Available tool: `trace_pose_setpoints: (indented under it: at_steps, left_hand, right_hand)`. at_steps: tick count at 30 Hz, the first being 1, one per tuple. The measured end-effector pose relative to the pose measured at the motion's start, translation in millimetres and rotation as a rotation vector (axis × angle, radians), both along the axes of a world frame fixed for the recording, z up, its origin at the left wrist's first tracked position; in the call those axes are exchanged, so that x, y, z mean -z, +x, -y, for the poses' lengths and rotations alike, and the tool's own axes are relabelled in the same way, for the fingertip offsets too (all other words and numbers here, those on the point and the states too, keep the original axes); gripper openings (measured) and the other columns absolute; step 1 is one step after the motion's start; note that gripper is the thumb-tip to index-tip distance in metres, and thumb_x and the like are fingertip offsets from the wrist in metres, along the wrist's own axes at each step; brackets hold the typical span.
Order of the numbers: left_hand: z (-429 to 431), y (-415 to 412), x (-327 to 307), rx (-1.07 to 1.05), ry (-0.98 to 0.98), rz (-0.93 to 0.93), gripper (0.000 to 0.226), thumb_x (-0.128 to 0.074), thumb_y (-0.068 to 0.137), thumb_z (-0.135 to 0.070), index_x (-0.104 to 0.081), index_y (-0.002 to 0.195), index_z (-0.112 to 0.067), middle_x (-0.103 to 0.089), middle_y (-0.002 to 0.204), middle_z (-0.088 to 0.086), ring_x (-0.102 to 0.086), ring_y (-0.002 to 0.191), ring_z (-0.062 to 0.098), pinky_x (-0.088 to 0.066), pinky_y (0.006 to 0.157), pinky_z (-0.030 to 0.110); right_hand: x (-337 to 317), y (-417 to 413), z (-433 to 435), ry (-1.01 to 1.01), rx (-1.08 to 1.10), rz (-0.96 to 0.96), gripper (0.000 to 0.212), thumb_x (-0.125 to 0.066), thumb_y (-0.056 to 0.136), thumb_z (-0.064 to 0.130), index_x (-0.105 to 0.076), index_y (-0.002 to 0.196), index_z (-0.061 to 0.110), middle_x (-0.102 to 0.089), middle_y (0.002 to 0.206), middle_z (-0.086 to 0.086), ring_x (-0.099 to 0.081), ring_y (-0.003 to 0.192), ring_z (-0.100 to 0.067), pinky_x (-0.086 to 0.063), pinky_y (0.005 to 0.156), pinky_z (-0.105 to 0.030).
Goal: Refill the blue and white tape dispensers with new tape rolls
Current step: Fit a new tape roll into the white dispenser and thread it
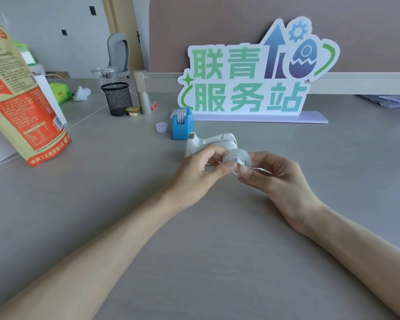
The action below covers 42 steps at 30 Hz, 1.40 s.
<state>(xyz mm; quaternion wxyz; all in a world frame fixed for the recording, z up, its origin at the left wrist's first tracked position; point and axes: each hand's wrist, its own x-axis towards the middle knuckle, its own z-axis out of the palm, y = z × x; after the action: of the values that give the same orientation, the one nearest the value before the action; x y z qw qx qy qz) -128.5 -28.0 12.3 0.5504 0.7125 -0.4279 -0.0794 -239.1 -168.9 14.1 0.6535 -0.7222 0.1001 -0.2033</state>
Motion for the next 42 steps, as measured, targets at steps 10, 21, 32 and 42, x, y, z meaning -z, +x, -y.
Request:
trace_pose_setpoints:
  at_steps: [10,21,32,42]
  left_hand:
    - [1,-2,2,-0.093,-0.005,0.211,0.011,-0.062,0.09,-0.029,-0.063,0.091,-0.018,-0.064,0.08,-0.015,-0.057,0.078,-0.002,-0.041,0.069,0.011]
    - [-3,-4,-2,-0.197,-0.033,0.757,0.024,-0.057,0.092,-0.028,-0.062,0.11,-0.014,-0.059,0.102,-0.011,-0.051,0.087,0.009,-0.049,0.076,0.033]
    - [-6,-1,2,-0.174,0.07,0.553,0.037,-0.073,0.077,-0.035,-0.055,0.109,-0.026,-0.05,0.108,-0.021,-0.045,0.095,-0.011,-0.032,0.066,0.005]
    - [-5,1,4,-0.212,-0.024,0.491,0.026,-0.077,0.076,-0.031,-0.068,0.096,-0.017,-0.055,0.084,-0.028,-0.05,0.074,-0.011,-0.032,0.064,0.003]
  right_hand:
    - [-1,6,-4,-0.131,0.07,0.047,0.017,-0.07,0.085,0.011,-0.07,0.099,0.002,-0.072,0.093,-0.009,-0.067,0.076,-0.009,-0.056,0.062,-0.02]
    - [-9,0,-1,0.225,-0.088,0.099,0.018,-0.068,0.085,0.03,-0.07,0.086,0.013,-0.071,0.095,-0.004,-0.067,0.092,-0.016,-0.054,0.087,-0.027]
    - [-5,2,1,0.446,-0.057,0.081,0.026,-0.07,0.075,0.002,-0.067,0.101,0.008,-0.07,0.106,-0.012,-0.07,0.092,-0.022,-0.059,0.08,-0.031]
    - [-2,4,3,0.4,-0.125,0.051,0.035,-0.068,0.079,0.006,-0.065,0.114,0.0,-0.072,0.114,-0.014,-0.069,0.106,-0.023,-0.057,0.086,-0.026]
